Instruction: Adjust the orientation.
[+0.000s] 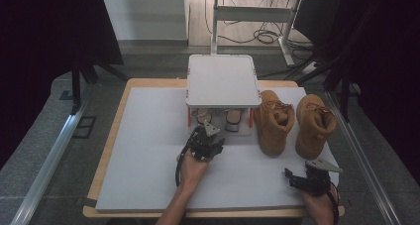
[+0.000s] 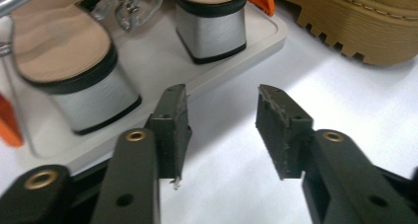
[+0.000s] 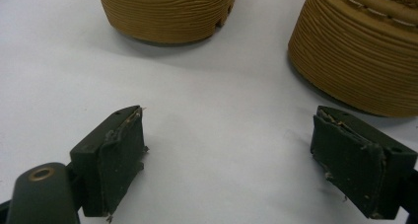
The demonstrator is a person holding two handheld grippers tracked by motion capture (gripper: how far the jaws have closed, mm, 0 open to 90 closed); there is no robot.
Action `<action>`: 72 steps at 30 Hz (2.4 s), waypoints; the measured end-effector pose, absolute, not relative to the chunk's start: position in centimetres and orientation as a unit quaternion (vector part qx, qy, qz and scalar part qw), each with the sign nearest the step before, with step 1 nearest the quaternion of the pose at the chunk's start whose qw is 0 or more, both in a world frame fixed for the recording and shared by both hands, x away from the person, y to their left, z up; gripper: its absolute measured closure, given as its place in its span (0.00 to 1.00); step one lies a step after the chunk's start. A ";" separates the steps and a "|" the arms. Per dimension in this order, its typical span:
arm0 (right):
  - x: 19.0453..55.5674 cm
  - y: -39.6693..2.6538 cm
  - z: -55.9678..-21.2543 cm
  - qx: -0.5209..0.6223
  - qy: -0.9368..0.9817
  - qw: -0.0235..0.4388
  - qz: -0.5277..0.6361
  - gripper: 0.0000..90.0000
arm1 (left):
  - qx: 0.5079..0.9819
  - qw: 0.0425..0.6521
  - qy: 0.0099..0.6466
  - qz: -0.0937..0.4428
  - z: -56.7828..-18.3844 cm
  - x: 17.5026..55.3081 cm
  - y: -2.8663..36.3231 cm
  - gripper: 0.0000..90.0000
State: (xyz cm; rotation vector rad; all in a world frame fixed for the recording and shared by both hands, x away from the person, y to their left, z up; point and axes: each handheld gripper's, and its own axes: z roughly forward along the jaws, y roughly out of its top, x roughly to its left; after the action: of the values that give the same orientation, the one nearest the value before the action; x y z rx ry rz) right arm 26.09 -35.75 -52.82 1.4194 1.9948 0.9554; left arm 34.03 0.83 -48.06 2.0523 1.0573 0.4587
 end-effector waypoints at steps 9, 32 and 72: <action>26.1 -35.8 -52.8 0.522 0.734 0.254 0.351 0.14 | 0.805 0.384 0.418 0.173 -48.1 33.3 2.8 0.44; 26.1 -35.7 -52.8 0.522 0.734 0.254 0.351 0.14 | 0.820 0.361 0.412 0.169 -48.3 30.1 7.7 0.18; 26.2 -35.7 -52.4 0.519 0.738 0.240 0.357 0.05 | 0.818 0.336 0.437 0.163 -52.4 27.9 13.3 0.14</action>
State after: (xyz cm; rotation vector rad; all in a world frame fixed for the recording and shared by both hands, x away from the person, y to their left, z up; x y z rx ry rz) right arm 26.25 -35.73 -52.38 1.4211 2.0209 0.9775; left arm 27.85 13.33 -52.41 2.1339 1.1386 0.4237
